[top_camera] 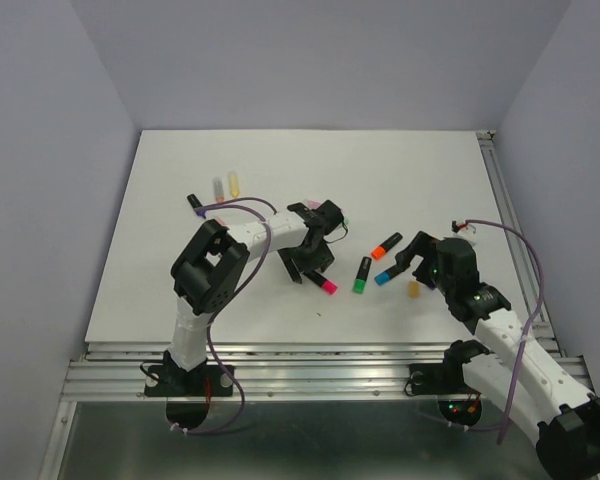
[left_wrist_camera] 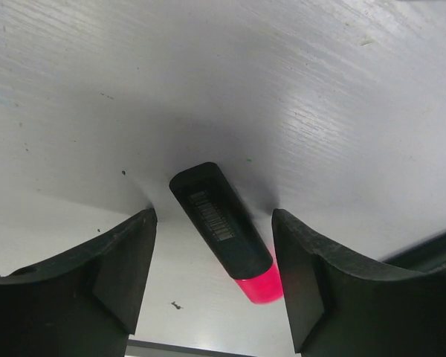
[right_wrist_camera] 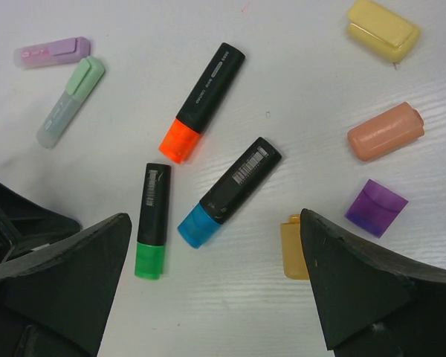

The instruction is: Open the pen caps

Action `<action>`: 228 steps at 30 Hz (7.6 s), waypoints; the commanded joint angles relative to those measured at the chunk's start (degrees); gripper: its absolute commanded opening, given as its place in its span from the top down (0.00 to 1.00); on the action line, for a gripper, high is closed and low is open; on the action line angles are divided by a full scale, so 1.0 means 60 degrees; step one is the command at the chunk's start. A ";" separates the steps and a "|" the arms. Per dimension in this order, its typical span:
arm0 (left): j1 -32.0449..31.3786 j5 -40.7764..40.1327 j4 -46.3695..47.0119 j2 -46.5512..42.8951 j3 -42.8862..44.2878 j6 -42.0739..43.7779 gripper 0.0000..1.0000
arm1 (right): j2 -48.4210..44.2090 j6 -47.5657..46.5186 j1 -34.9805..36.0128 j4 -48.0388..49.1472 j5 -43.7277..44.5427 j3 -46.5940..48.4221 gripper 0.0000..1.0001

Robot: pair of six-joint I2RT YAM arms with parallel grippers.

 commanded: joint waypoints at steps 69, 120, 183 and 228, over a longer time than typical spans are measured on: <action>-0.0003 -0.0948 0.6209 -0.5318 -0.2102 0.2999 1.00 | 0.5643 -0.1463 0.2410 0.5931 -0.6689 0.3749 0.41; 0.4275 -0.0892 0.7703 -0.3560 -0.1120 0.3876 1.00 | 0.3460 0.0603 0.4080 0.6386 -0.7671 0.0906 0.99; 0.2883 0.7286 1.6419 -0.7177 -0.6511 0.2808 1.00 | 0.7049 0.3665 0.2937 1.2421 -0.8636 0.3471 0.99; 0.4569 0.6331 1.5452 -0.6357 -0.5733 0.2676 1.00 | 0.4413 -0.0305 0.4329 0.7133 -0.5404 0.2532 0.00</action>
